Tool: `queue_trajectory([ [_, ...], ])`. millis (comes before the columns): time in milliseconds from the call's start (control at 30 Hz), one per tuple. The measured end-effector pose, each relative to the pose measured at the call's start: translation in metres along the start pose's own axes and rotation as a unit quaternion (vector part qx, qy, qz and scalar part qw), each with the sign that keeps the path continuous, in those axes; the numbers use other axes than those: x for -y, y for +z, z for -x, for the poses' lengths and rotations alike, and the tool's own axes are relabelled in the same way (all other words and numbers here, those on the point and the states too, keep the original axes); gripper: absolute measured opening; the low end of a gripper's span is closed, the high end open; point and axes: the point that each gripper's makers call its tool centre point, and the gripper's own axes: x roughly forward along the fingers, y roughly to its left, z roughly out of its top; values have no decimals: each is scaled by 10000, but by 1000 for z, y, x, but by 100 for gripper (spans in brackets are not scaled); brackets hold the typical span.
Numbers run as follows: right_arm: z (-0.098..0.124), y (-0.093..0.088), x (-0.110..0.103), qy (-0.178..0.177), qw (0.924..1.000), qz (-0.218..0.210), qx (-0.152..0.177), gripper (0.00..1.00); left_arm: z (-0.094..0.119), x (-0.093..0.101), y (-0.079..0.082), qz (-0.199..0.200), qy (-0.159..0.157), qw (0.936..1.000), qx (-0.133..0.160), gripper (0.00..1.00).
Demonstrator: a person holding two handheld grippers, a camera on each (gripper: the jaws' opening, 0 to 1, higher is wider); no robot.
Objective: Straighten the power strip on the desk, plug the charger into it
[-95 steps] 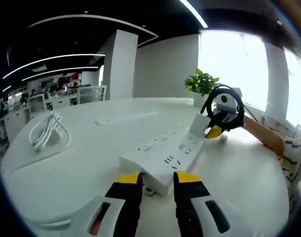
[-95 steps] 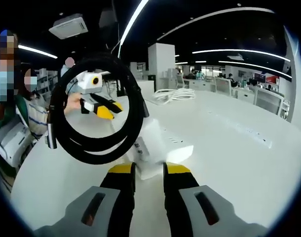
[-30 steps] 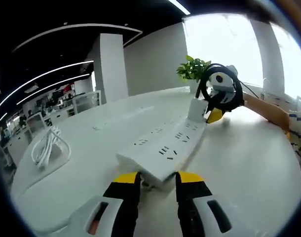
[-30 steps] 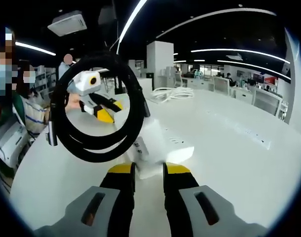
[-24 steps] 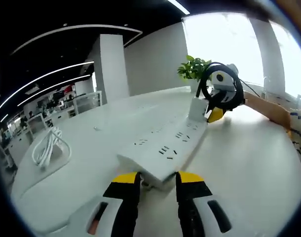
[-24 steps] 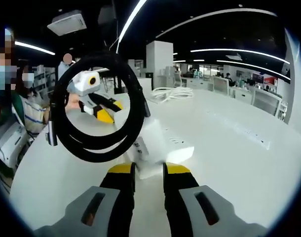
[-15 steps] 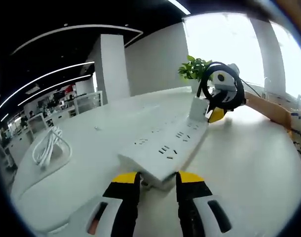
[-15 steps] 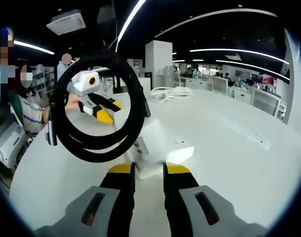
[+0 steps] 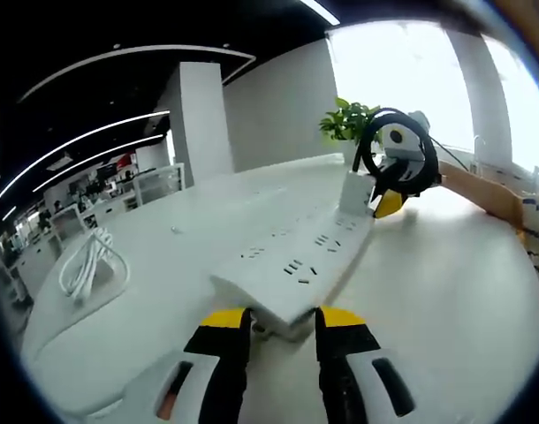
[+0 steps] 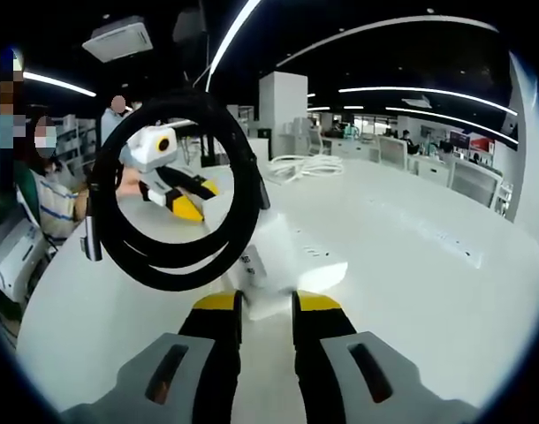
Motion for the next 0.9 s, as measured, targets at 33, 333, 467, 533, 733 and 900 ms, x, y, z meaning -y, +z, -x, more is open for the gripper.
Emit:
queue_trajectory([
  [33, 0, 0, 0, -1, 10000, 1, -1, 22, 0, 0, 0, -2, 2, 10000, -1, 29],
  [333, -1, 0, 0, -11, 10000, 17, -21, 22, 0, -1, 1, -15, 17, 10000, -9, 29],
  [467, -1, 0, 1, -36, 10000, 39, -61, 22, 0, -2, 1, 8, 8, 10000, -6, 29],
  [533, -1, 0, 1, -51, 9999, 72, -83, 22, 0, -2, 1, 11, 6, 10000, -8, 29],
  [733, -1, 0, 2, -59, 9999, 37, -120, 22, 1, 0, 0, 27, 0, 10000, -20, 29],
  [900, -1, 0, 1, -102, 9998, -33, -141, 23, 3, 0, 2, 127, -35, 9999, 14, 28],
])
